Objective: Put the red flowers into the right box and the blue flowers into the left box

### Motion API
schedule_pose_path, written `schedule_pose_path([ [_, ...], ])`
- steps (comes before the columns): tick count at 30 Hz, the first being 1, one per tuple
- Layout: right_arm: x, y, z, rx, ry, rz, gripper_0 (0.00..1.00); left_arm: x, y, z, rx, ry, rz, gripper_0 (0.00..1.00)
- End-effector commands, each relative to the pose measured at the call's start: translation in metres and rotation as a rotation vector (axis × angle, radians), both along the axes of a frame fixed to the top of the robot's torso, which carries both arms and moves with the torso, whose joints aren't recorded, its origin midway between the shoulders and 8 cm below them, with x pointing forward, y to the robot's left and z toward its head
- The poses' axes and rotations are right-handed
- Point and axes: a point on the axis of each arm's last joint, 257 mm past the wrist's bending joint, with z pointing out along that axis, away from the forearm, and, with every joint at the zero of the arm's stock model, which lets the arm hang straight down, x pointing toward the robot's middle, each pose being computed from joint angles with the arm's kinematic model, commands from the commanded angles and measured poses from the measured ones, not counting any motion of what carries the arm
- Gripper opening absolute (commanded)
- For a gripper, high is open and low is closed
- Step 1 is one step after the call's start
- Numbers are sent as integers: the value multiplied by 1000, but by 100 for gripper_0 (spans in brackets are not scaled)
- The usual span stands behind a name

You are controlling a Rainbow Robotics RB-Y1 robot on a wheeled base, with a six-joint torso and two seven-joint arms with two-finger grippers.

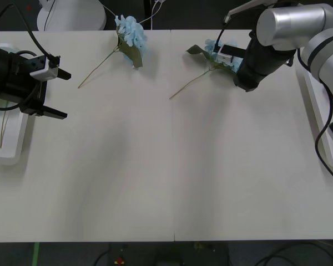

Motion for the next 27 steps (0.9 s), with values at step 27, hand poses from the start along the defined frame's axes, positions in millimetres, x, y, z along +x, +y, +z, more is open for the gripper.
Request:
schedule_pose_path([
  [27, -155, -11, 100, 473, -10, 365, 0, 1, 12, 15, 36, -40, -5, 100],
])
